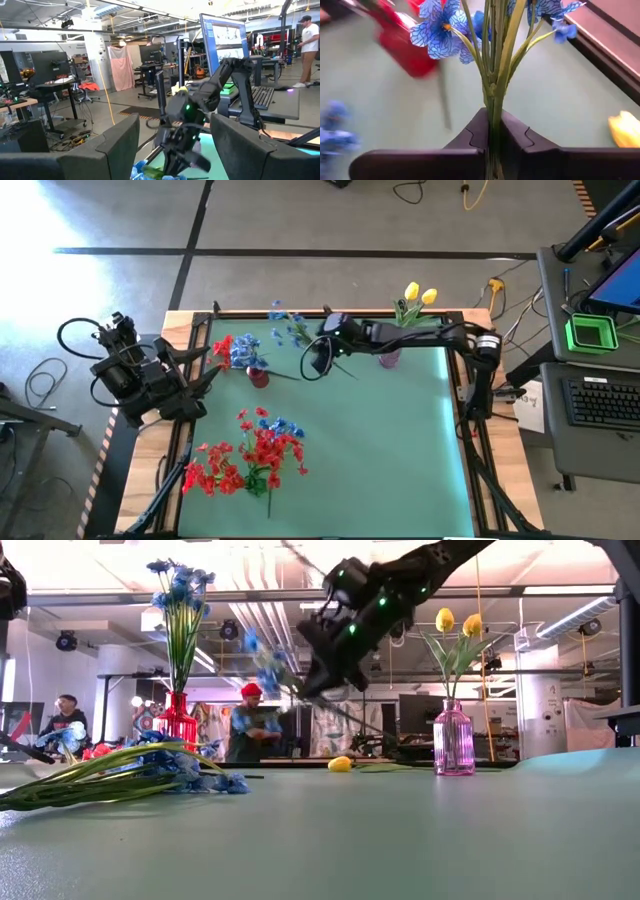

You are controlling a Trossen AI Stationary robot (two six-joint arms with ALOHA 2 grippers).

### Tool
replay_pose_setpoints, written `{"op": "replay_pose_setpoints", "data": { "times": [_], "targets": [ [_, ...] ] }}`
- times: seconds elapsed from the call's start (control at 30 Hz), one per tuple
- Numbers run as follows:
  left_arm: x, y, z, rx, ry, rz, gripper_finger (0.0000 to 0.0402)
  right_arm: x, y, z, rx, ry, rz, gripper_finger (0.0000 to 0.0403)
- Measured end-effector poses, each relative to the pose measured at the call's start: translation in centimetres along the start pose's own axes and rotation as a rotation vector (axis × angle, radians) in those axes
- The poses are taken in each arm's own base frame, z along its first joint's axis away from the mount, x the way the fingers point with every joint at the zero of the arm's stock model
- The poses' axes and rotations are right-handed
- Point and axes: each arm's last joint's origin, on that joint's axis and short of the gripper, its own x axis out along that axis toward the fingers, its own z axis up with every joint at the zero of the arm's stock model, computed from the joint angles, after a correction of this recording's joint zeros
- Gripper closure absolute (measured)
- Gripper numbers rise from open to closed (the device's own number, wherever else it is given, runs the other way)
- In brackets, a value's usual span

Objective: Sort flowers into vase by color
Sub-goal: Put the top blue flower into the red vase

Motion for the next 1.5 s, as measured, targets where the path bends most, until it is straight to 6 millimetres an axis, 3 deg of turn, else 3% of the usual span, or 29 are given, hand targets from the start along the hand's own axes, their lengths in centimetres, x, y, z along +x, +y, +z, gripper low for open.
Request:
{"op": "replay_pose_setpoints", "data": {
  "times": [0.2, 0.53, 0.67, 1.17, 1.33, 1.5],
  "targets": [
    [0.0, 0.1, 0.0, -0.005, 0.0, 0.001, 0.0171, -1.9, -0.1, 0.8, -0.012, -0.241, 0.089, 0.0383],
    [0.0, 0.3, 0.1, -0.011, -0.008, -0.002, 0.0171, -1.6, 0.1, -1.2, 0.026, -0.785, 0.323, 0.0384],
    [0.0, 0.3, 0.1, -0.011, -0.008, -0.002, 0.0171, -1.2, 0.1, -1.2, 0.031, -0.86, 0.349, 0.0385],
    [0.0, 0.4, 0.1, -0.015, -0.008, 0.0, 0.0171, 1.8, 2.2, 2.2, -0.007, -1.034, 0.438, 0.0385],
    [0.0, 0.5, 0.1, -0.022, -0.008, 0.0, 0.0171, 0.8, 2.6, 3.1, -0.096, -1.098, 0.504, 0.0385],
    [0.0, 0.3, 0.2, -0.025, -0.023, -0.007, 0.0171, -2.0, 3.1, 4.6, -0.19, -1.142, 0.557, 0.0385]
  ]
}}
